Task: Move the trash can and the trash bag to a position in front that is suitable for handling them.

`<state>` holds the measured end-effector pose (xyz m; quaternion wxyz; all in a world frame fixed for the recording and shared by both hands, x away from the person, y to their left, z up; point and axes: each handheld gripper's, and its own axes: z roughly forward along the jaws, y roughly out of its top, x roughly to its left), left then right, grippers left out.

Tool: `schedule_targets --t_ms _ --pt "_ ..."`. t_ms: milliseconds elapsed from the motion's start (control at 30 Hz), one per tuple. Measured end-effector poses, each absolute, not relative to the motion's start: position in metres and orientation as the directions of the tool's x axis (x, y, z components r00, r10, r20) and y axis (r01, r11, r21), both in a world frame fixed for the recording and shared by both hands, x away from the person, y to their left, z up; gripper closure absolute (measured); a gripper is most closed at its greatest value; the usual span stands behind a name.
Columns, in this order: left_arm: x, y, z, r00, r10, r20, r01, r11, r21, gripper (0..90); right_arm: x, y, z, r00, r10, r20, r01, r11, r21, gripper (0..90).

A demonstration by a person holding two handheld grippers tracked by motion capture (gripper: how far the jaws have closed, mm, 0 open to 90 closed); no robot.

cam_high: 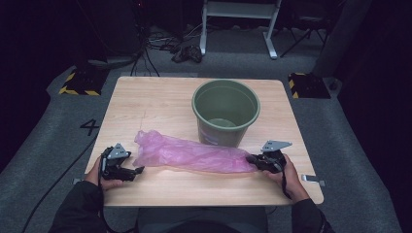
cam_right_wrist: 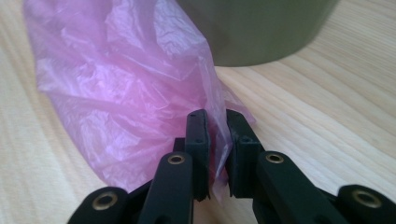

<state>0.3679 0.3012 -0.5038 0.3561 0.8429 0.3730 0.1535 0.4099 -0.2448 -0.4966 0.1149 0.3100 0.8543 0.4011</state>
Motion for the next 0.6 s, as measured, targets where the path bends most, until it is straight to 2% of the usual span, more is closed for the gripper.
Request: schedule_targets --t_ms 233,367,600 --pt "0.372 0.311 -0.499 0.648 0.762 -0.001 0.562 -0.477 0.676 16.4 0.414 -0.253 -0.498 -0.773 0.632 0.054 0.442 0.477 0.759 80.2" --pt "0.379 0.317 -0.493 0.620 0.784 -0.026 0.578 -0.433 0.691 16.9 0.418 -0.258 -0.499 -0.775 0.629 0.069 0.449 0.471 0.759 76.4" --pt "0.393 0.310 -0.463 0.641 0.768 0.018 0.480 -0.419 0.771 17.5 0.424 -0.263 -0.499 -0.762 0.644 0.066 0.455 0.461 0.762 75.8"
